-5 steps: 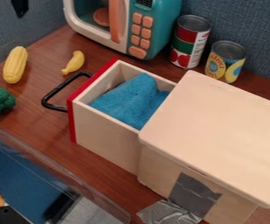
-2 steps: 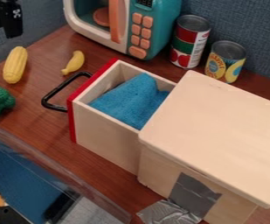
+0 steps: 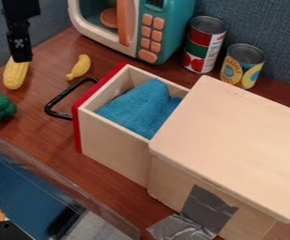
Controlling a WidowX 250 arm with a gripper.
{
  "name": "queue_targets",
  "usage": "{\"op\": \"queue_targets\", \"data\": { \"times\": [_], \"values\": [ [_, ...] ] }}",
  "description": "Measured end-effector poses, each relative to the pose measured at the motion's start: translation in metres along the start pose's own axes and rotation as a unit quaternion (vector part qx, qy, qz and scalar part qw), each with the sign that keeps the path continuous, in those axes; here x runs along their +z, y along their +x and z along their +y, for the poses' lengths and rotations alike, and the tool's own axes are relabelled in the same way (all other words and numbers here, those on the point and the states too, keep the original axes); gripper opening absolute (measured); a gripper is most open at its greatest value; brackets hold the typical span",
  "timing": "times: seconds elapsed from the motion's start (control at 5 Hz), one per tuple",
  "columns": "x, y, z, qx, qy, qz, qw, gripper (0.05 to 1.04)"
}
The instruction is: Close the drawer
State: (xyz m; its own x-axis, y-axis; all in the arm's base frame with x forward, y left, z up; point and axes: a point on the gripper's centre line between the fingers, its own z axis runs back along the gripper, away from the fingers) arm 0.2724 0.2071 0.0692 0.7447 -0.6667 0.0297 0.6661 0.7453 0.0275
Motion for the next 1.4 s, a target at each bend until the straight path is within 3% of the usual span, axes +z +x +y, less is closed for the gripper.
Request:
{"op": "queue_targets", "data": {
  "times": [0.2,0.6,0.8,1.4],
  "values": [
    [-0.001,0.006,-0.018,-0.068,0.014,-0.001,0.9975,1.000],
    [-0.014,0.008,-0.038,-0.160,0.009,-0.005,0.9871,1.000],
    [-0.016,0.009,-0.038,-0.178,0.014,-0.008,0.9839,1.000],
    [-0.042,0.020,-0.065,-0.201,-0.003,-0.005,0.9795,1.000]
  ]
}}
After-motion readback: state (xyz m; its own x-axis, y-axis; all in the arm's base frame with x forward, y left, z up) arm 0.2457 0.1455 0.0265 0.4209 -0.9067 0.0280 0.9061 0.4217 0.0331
